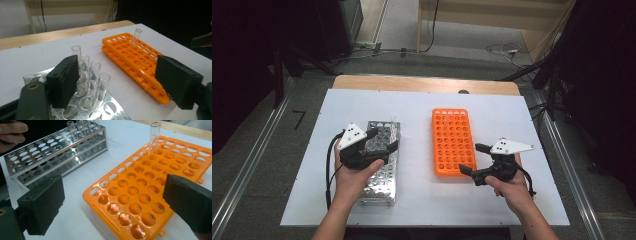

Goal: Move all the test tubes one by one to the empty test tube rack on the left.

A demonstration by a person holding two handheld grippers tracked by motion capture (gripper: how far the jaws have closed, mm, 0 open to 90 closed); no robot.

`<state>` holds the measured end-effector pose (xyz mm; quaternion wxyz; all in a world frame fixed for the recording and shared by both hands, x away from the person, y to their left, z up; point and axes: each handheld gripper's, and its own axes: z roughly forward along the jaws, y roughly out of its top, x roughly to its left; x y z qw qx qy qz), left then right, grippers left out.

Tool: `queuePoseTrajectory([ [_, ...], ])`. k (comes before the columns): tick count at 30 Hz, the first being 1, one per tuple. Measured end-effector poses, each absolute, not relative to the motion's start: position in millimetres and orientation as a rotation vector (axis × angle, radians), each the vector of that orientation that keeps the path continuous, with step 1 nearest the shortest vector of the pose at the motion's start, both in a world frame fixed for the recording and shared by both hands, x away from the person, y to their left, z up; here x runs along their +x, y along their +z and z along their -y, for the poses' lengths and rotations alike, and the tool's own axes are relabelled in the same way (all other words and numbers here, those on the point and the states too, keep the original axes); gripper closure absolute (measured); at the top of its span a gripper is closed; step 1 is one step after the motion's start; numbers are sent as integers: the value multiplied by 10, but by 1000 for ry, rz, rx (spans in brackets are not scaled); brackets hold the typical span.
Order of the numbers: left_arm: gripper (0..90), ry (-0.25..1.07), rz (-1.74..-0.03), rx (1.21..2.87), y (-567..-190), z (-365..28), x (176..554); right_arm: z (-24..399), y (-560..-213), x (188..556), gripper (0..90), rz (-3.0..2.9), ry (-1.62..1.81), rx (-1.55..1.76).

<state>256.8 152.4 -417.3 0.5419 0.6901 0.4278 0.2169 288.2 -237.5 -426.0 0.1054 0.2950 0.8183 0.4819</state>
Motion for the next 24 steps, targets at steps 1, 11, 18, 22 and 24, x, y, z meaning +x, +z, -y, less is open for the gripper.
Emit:
queuePoseTrajectory([
  [1, 154, 510, -1018, 1635, -4169, -1533, 2543, 2371, -4254, 2891, 23, -2408, 1420, 872],
  [11, 23, 458, -974, 1633, -4099, -1577, 2357, 2241, -4244, 3007, 27, -2415, 1396, 878],
  [18, 0, 413, -923, 1656, -4113, -1505, 2264, 2154, -4259, 3190, 34, -2400, 1369, 912],
  [22, 0, 402, -908, 1656, -4118, -1476, 2234, 2119, -4292, 3331, 37, -2392, 1336, 951],
  [24, 0, 394, -903, 1658, -4129, -1455, 2229, 2099, -4309, 3406, 39, -2390, 1323, 965],
])
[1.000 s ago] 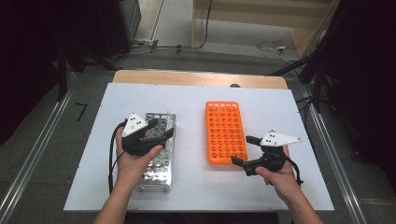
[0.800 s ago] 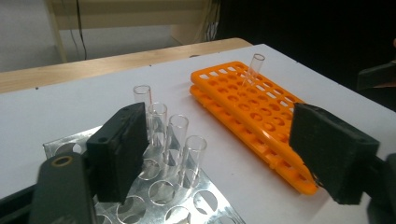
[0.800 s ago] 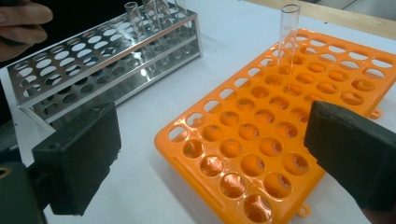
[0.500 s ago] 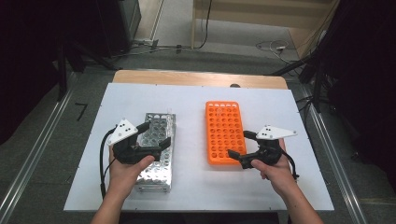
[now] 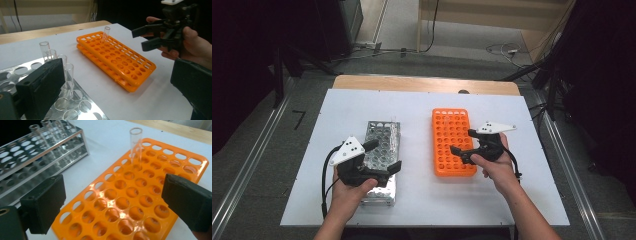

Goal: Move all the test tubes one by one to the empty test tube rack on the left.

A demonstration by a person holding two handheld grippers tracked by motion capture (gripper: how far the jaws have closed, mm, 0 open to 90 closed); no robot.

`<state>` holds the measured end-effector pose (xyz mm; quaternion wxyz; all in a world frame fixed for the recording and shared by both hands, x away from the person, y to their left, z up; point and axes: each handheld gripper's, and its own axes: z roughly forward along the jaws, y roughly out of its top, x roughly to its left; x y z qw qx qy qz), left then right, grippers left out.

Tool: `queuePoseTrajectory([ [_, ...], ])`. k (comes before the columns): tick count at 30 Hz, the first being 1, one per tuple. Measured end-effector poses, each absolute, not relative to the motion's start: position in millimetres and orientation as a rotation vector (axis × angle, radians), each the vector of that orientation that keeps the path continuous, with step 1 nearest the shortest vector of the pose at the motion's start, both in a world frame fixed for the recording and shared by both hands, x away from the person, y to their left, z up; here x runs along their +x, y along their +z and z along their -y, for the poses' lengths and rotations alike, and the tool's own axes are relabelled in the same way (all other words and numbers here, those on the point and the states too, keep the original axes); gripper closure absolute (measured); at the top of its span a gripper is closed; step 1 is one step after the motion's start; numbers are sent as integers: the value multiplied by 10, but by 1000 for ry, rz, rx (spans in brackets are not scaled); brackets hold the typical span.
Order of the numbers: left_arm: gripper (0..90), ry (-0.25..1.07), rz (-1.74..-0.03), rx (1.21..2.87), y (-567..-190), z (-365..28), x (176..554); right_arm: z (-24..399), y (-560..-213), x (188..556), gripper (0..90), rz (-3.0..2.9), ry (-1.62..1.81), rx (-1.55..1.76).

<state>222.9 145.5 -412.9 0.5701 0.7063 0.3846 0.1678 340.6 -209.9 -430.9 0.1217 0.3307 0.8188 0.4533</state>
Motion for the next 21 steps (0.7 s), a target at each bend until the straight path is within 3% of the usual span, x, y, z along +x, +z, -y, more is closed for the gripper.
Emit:
queuePoseTrajectory([
  [13, 0, 361, -868, 1690, -4160, -1334, 2206, 1930, -4371, 3783, 138, -2384, 1282, 1035],
  [21, 0, 358, -868, 1690, -4157, -1326, 2199, 1810, -4471, 3966, 406, -2382, 1193, 1073],
])
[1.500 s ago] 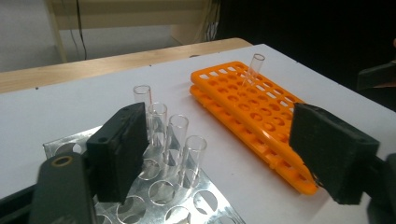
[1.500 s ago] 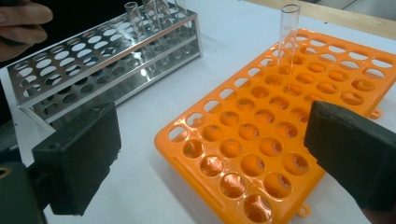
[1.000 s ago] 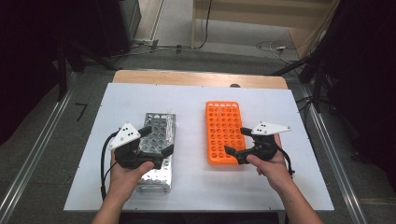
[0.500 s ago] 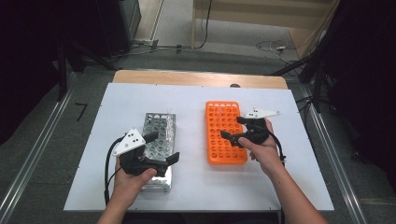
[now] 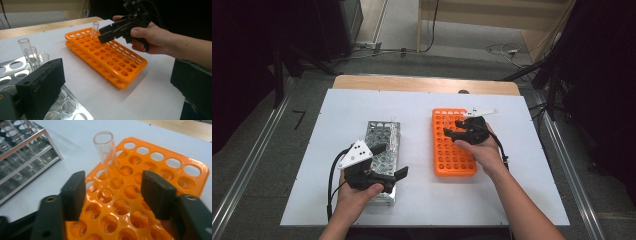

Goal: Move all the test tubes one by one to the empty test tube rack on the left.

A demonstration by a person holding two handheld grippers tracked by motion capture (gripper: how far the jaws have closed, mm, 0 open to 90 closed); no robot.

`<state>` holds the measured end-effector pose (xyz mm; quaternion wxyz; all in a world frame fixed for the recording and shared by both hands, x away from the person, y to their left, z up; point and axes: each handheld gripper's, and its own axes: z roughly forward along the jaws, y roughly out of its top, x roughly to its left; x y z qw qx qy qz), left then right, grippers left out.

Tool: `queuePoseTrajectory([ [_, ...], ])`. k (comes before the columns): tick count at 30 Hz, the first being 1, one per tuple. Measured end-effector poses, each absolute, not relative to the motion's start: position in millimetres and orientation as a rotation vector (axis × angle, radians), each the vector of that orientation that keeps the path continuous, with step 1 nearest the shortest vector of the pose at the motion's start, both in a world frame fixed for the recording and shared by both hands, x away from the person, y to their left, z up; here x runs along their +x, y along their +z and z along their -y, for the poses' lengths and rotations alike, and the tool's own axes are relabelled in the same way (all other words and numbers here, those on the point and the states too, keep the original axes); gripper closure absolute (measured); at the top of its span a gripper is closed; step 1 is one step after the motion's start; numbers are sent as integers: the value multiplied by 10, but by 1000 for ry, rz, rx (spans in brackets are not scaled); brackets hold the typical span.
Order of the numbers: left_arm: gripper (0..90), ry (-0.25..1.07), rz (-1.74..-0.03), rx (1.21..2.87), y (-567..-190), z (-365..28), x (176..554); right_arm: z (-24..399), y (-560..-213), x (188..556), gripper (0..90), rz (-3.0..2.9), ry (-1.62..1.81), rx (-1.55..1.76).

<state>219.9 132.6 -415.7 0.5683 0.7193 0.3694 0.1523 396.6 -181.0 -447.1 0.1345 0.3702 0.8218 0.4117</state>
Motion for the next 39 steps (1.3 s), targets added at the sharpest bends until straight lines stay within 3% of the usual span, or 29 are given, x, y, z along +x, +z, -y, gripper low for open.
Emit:
queuePoseTrajectory([
  [12, 0, 355, -873, 1686, -4153, -1349, 2200, 1656, -4539, 4149, 632, -2433, 1150, 1099],
  [20, 0, 357, -865, 1697, -4152, -1313, 2192, 1593, -4544, 4157, 729, -2416, 1073, 1097],
  [39, 0, 360, -854, 1702, -4144, -1288, 2189, 1704, -4283, 4026, 741, -2285, 1185, 1069],
])
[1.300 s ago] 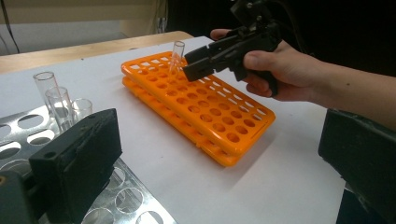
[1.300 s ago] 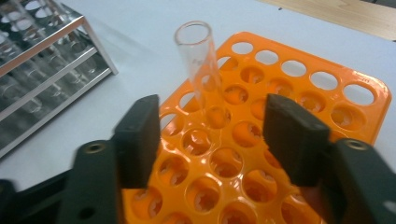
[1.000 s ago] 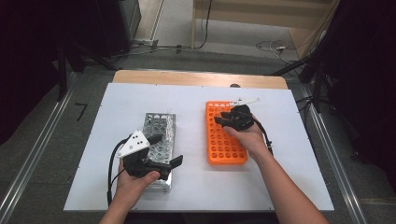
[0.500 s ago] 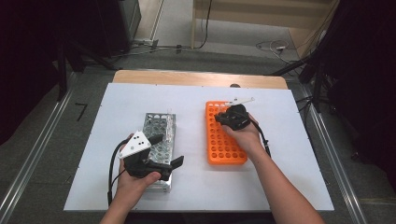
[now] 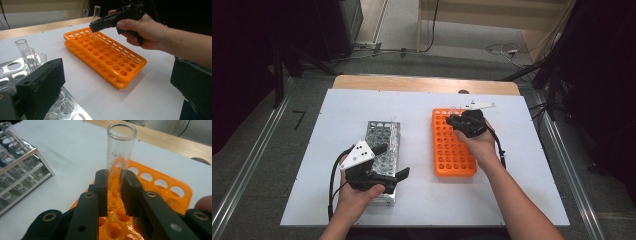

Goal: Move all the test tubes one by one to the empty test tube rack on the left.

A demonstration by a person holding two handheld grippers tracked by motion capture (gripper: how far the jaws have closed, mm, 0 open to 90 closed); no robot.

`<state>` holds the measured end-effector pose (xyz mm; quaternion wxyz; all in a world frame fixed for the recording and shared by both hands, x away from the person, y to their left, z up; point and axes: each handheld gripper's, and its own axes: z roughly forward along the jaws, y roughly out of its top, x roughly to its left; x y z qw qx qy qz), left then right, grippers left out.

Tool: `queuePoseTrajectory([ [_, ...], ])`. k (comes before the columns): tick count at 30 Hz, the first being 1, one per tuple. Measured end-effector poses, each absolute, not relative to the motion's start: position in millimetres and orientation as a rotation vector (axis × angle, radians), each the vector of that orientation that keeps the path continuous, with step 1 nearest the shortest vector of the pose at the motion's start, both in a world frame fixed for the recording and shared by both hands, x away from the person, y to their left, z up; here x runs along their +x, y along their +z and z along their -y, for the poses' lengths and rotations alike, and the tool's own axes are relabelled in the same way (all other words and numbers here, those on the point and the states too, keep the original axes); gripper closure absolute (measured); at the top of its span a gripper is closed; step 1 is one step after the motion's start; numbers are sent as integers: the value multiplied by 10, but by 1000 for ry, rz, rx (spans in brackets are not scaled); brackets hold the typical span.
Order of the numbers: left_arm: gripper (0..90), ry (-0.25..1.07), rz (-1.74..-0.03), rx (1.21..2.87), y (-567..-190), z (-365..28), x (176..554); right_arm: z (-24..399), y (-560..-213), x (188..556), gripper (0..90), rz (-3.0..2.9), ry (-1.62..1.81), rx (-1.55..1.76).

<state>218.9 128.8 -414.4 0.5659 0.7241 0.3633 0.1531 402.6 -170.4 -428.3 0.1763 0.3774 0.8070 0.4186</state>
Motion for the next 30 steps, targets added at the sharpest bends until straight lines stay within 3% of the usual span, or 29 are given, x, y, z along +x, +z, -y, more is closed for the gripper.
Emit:
queuePoseTrajectory([
  [12, 0, 351, -832, 1716, -4137, -1202, 2177, 1847, -4088, 3732, 741, -2292, 1268, 989],
  [30, 0, 310, -798, 1725, -4142, -1081, 2165, 1871, -4071, 3098, 741, -2397, 1337, 854],
])
